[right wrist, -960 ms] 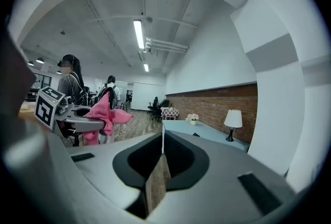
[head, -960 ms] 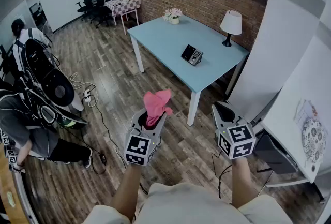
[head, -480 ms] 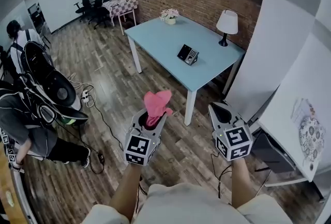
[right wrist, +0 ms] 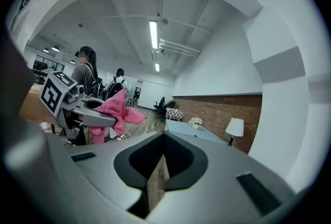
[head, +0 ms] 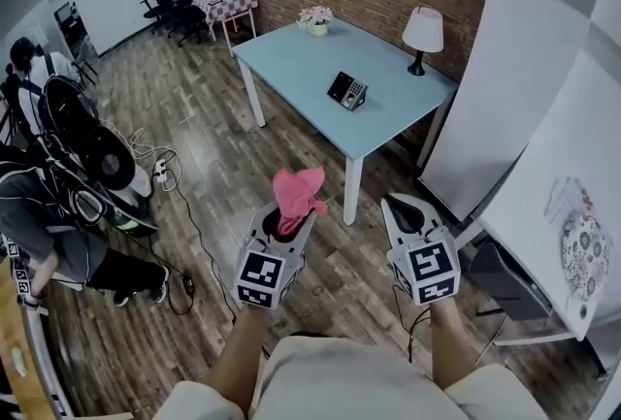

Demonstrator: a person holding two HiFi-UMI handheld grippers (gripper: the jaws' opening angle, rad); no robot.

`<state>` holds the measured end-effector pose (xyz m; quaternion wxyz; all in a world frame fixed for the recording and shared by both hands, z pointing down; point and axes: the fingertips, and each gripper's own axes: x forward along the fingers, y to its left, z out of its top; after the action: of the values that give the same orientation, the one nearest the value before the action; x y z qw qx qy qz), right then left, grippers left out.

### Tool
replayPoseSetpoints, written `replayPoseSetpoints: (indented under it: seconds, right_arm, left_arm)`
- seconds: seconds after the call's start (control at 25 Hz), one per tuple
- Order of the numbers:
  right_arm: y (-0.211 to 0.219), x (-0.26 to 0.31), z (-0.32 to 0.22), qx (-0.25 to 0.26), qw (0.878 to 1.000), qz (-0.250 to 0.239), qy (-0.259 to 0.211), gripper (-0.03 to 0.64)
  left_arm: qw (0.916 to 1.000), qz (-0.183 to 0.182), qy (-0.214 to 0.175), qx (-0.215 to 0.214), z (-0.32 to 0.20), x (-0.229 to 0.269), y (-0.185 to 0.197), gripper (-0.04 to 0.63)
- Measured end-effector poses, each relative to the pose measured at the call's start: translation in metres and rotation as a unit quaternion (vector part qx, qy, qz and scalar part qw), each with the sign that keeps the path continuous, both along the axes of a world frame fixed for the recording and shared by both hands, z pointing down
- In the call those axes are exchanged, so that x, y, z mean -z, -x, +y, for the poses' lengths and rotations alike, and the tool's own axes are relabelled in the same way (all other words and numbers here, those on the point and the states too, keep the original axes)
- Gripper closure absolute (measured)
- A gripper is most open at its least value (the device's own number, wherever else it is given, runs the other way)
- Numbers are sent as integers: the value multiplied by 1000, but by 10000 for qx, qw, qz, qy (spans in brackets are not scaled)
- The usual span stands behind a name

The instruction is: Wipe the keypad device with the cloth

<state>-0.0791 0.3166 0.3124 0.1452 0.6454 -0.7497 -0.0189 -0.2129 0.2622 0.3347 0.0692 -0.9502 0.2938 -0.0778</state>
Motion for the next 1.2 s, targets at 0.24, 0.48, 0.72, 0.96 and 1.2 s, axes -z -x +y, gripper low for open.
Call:
replayPoseSetpoints:
  seconds: [0.24, 0.48, 0.72, 0.96, 1.2]
  right_arm:
    - [-14, -17, 15, 5, 9998, -191, 33, 601]
    - [-33, -26, 9, -78, 9992, -377, 48, 601]
    - [-53, -31, -24, -143, 9988, -468, 43, 601]
    - [-77, -35, -90, -185, 9986, -500, 34, 603]
    - [-96, -35, -169, -203, 9985, -479, 195, 601]
  left_arm:
    - [10000, -32, 64, 1, 17, -12, -12, 403]
    - [9999, -53, 82, -35, 12, -17, -26, 403]
    - [9998, 8, 171, -29, -24, -26, -43, 402]
    - [9999, -40, 113, -27, -94, -37, -65, 402]
    - [9999, -36, 100, -37, -178, -32, -83, 402]
